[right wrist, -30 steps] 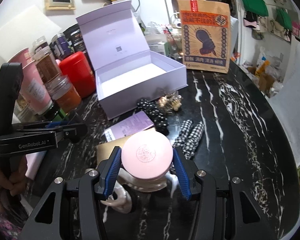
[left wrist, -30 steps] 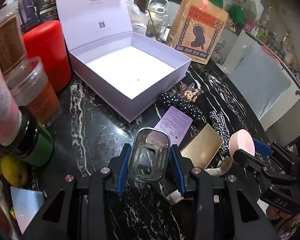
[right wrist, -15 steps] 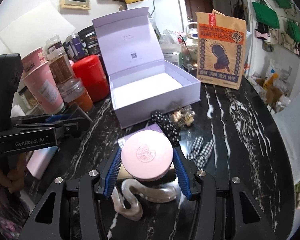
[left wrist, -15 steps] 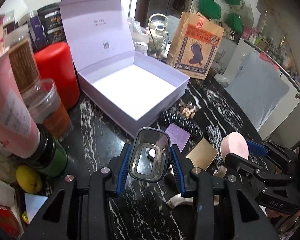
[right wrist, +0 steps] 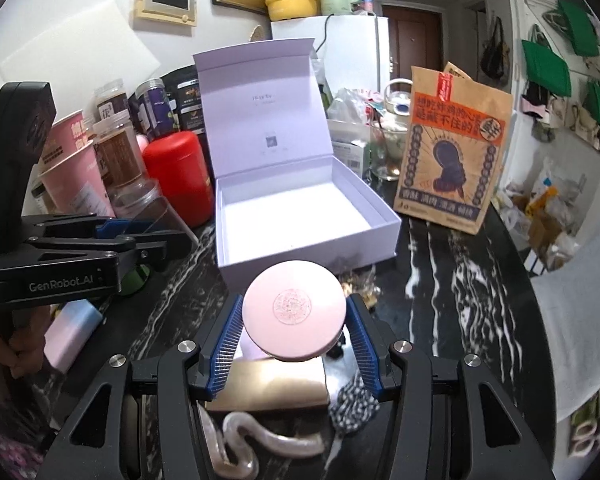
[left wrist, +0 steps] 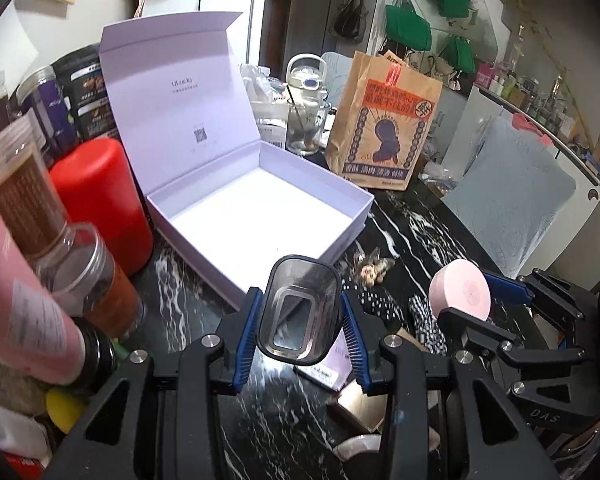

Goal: Organize rigid objects
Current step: 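Carry the compact with the right tool while the left tool carries the glass holder into the lilac box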

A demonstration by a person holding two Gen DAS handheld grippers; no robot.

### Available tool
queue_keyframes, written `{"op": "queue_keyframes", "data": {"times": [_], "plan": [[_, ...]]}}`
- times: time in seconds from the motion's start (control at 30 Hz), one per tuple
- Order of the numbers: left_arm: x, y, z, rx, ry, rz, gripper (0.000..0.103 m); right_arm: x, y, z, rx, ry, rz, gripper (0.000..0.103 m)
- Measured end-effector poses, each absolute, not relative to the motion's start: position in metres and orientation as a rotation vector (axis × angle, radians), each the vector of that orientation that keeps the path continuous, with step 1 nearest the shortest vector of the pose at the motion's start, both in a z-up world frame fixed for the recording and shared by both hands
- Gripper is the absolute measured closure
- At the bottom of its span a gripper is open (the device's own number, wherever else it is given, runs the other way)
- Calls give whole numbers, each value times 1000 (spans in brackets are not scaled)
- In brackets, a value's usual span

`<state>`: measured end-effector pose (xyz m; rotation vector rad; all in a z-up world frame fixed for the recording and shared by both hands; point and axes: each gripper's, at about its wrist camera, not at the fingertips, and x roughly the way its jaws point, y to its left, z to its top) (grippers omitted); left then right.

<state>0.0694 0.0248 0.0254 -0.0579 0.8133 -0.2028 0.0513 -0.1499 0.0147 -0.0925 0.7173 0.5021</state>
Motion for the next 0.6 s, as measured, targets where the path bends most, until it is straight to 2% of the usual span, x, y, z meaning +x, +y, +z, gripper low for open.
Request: {"op": "queue_keyframes", "data": {"times": [0.6], "plan": [[122, 20, 43, -26, 764, -217, 64, 98, -135, 39, -157, 640, 544, 52]]}}
